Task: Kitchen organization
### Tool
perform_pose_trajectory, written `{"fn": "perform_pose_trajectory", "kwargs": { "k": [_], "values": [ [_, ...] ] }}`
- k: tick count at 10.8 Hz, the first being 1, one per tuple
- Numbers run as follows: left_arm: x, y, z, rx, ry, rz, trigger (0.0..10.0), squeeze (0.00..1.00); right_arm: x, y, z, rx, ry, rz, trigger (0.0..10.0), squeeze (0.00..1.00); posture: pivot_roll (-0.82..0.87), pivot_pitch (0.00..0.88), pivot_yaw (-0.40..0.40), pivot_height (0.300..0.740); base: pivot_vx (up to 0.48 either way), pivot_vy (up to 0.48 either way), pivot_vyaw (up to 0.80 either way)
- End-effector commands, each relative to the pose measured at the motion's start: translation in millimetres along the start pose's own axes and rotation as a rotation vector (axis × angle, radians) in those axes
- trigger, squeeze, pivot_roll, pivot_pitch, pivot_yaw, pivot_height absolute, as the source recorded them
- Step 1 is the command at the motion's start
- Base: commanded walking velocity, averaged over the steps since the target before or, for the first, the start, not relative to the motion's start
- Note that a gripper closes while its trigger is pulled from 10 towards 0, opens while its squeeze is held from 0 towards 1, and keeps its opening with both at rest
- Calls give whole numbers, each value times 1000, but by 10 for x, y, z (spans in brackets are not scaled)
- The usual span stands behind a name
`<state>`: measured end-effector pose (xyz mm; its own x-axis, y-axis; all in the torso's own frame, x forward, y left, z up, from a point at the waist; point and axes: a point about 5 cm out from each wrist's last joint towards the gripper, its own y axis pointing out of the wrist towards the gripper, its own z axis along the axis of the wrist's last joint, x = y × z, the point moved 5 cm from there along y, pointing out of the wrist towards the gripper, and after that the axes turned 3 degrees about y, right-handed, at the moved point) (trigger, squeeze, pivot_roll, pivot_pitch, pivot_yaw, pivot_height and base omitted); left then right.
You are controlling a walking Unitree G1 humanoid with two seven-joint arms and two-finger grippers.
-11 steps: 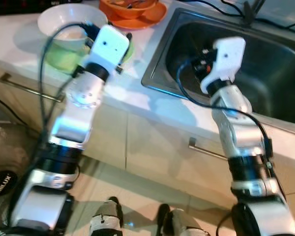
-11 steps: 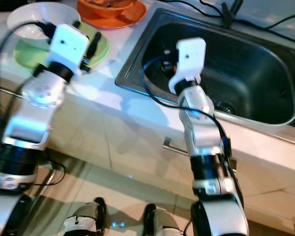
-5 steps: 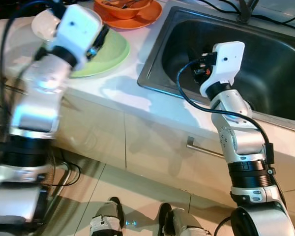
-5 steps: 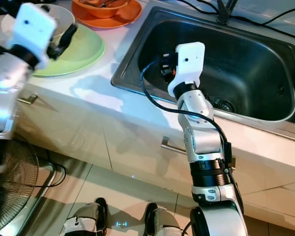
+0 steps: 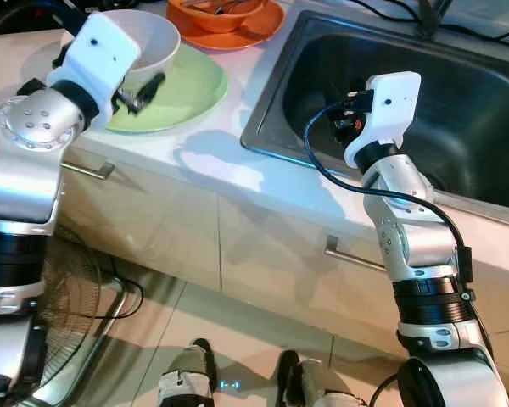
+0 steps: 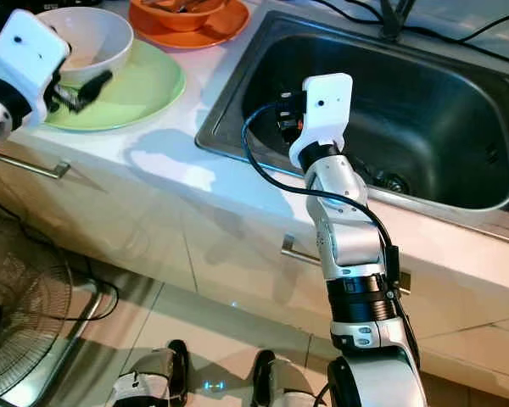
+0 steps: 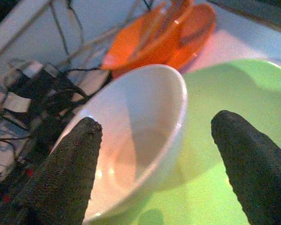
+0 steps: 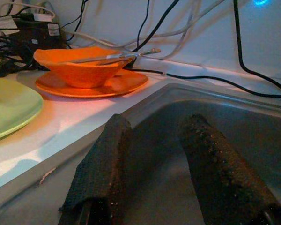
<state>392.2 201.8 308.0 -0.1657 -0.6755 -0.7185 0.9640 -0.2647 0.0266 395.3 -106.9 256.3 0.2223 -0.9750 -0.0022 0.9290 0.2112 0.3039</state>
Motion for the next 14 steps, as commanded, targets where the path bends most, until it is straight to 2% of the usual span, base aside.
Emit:
{"fn": "perform_pose_trajectory", "kwargs": {
  "k": [1,4,6,7,8,10,14],
  "values": [
    [20,2,63,9,23,-29,10000,0,31,-24,17,3,4,-20,10000,0,162,215,-30,740,0,0,0],
    [20,143,-66,-83,251,-66,10000,0,84,-33,22,7,5,-48,10000,0,158,219,-16,740,0,0,0],
    [11,294,-141,-138,351,-42,10000,0,113,-45,27,9,2,-63,10000,0,141,215,-9,740,0,0,0],
    [22,345,-158,-145,342,-42,10000,0,131,-49,33,11,-1,-70,10000,0,138,214,-7,740,0,0,0],
    [28,398,-188,-157,358,-43,0,0,149,-50,36,12,-4,-77,10000,0,135,215,-6,740,0,0,0],
    [60,471,-214,-171,385,-51,0,0,159,-52,24,8,-7,-80,10000,0,128,216,-5,740,0,0,0],
    [118,526,-211,-160,385,-76,0,0,148,-36,35,10,-10,-74,10000,0,130,214,-9,740,0,0,0]
  ]
}}
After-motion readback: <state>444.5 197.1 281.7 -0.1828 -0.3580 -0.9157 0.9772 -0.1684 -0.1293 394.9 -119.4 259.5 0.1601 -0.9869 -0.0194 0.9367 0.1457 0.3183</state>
